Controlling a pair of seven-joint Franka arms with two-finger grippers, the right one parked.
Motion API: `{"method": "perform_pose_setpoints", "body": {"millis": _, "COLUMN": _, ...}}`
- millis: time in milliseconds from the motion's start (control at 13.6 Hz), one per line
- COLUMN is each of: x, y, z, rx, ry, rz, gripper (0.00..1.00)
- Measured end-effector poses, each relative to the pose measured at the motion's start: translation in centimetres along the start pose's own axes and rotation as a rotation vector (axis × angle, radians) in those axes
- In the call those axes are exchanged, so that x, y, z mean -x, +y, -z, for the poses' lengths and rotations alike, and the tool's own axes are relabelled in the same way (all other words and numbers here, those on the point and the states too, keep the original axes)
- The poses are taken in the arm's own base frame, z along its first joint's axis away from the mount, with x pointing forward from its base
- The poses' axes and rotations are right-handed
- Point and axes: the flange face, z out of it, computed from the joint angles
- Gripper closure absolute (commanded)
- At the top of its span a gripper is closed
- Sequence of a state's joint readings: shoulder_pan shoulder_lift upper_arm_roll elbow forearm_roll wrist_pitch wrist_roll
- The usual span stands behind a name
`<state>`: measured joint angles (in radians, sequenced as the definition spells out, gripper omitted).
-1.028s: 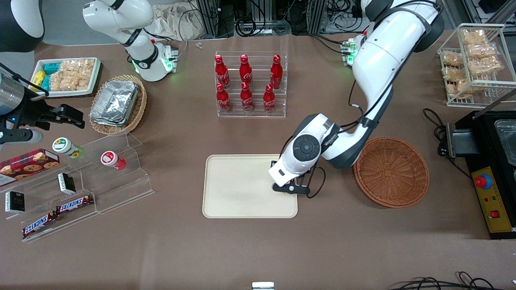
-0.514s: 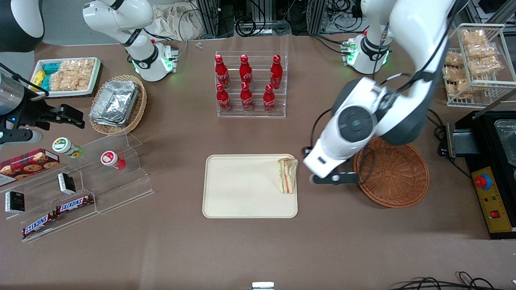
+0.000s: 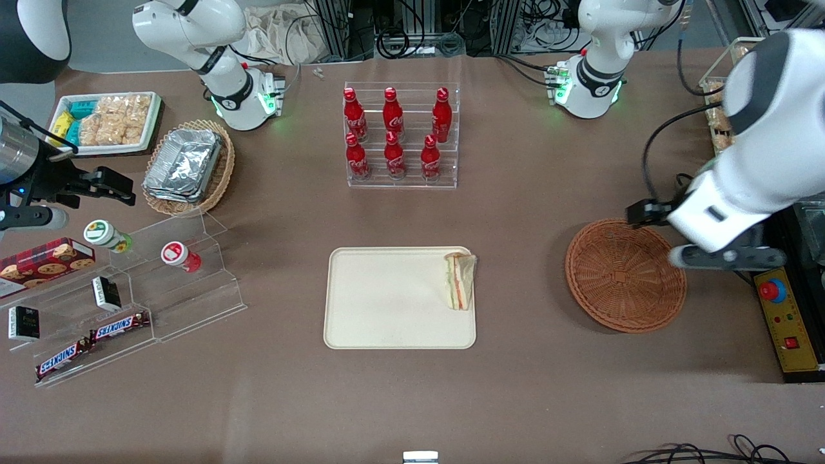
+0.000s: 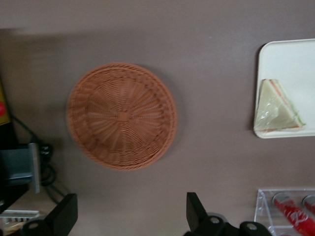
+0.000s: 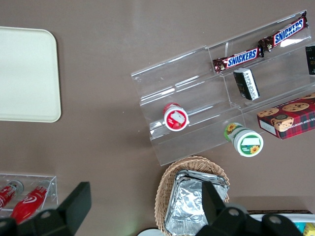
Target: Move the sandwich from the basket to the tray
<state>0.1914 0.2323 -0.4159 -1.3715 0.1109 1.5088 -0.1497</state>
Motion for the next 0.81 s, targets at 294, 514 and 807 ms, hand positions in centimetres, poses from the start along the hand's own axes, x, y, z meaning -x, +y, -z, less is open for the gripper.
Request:
{"method": "perform_pose_setpoints", "body": {"millis": 294, "x": 2.1, "y": -4.8, "z": 2.2, "rx": -0.015, "ry": -0.018, "rz": 0.056, "gripper": 0.00}}
{"method": "perform_pose_setpoints", "body": {"millis": 514, "x": 2.2, "y": -5.0, "z": 1.9, "rx": -0.017, "ry": -0.033, "rz": 0.058, "gripper": 0.00}}
{"method": "perform_pose_setpoints", "body": {"millis": 807, "x": 2.5, "y": -5.5, "z": 1.8, "rx": -0.021, "ry": -0.054, "rz": 0.066, "gripper": 0.00}}
